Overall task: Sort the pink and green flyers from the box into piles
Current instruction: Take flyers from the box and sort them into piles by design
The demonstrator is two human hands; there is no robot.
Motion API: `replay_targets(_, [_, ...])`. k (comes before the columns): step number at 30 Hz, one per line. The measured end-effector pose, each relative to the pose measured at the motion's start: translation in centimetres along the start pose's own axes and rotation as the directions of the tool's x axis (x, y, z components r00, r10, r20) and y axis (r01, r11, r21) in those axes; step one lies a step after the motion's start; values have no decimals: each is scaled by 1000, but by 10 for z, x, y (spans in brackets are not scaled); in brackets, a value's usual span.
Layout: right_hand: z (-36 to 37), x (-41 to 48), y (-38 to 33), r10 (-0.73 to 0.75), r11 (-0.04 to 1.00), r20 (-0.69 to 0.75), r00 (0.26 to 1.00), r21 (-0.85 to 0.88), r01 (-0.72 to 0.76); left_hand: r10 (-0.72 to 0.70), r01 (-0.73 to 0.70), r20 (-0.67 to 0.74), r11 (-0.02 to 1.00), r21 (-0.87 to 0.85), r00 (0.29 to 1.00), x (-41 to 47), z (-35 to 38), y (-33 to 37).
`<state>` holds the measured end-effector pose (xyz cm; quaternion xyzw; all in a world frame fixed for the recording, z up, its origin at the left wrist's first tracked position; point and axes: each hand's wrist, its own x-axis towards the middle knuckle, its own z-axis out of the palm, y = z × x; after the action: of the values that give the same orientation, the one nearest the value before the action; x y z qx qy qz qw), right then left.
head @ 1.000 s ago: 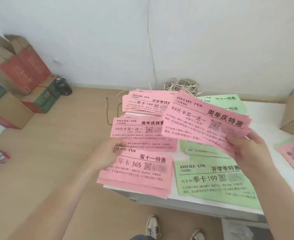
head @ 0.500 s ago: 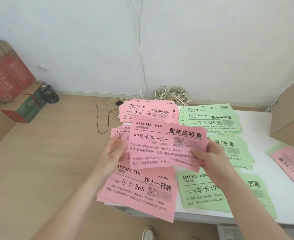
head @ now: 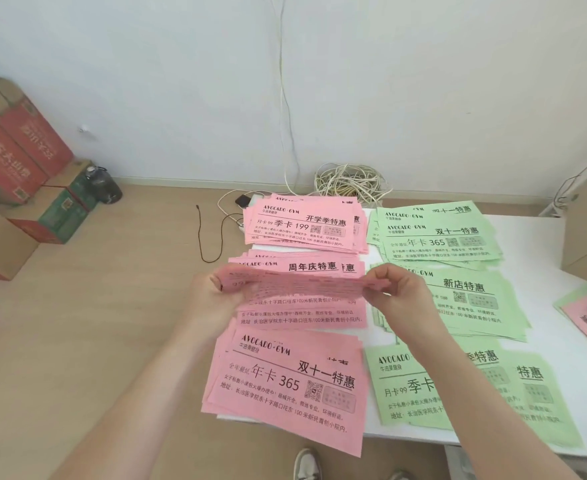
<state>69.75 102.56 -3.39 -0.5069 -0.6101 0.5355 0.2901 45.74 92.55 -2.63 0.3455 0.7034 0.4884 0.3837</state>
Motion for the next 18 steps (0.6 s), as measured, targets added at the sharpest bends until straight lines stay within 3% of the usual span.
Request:
replay_targets(3, [15, 10, 1, 44, 996, -84, 996, 85, -37, -86, 81, -70, 994, -69, 994, 15, 4, -4])
replay_targets(5, [22, 18, 1, 48, 999, -139, 989, 3, -48, -97, 95, -139, 995, -20, 986, 26, 6, -9])
replay_targets(10, [39, 34, 14, 6, 910, -134, 991, -411, -62, 78, -7, -145, 898, 440, 986, 44, 17, -27])
replay_targets(12, [40, 31, 22, -50, 802, -115, 992, -596, -28, 216, -93, -120, 767, 635, 969, 44, 20, -34])
replay_targets(15, [38, 23, 25, -155, 652, -5, 988, -752, 99, 381, -299, 91, 532, 792, 920, 40, 27, -40])
replay_targets(18, [41, 14, 28, -127, 556, 160, 979, -806, 204, 232, -383, 305, 516, 766, 923, 32, 41, -46])
